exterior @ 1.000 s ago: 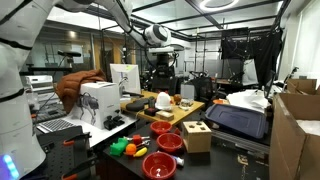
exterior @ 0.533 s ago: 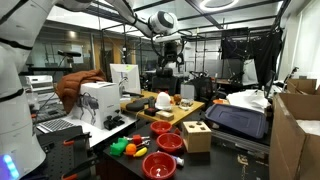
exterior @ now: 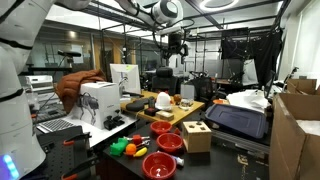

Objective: Remove the orange ball from the red bowl and place it on the table

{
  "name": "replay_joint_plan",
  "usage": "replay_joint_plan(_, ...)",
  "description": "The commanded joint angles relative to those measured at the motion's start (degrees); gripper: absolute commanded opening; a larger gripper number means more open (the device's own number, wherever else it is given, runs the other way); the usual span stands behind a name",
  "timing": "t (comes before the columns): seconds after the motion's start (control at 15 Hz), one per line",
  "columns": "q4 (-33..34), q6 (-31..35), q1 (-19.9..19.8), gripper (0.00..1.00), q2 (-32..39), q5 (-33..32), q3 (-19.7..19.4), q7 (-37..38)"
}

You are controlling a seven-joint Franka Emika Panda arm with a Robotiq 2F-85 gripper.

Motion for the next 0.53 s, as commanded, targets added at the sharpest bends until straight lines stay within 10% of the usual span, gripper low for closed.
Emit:
replay_joint_plan(0.0, -0.1, -0.8, -0.6, 1.0, -2.7, 2.7, -0.5, 3.3)
replay_joint_plan(0.47, 0.9, -1.0, -0.4, 1.0, -2.8, 3.9, -0.1, 2.7)
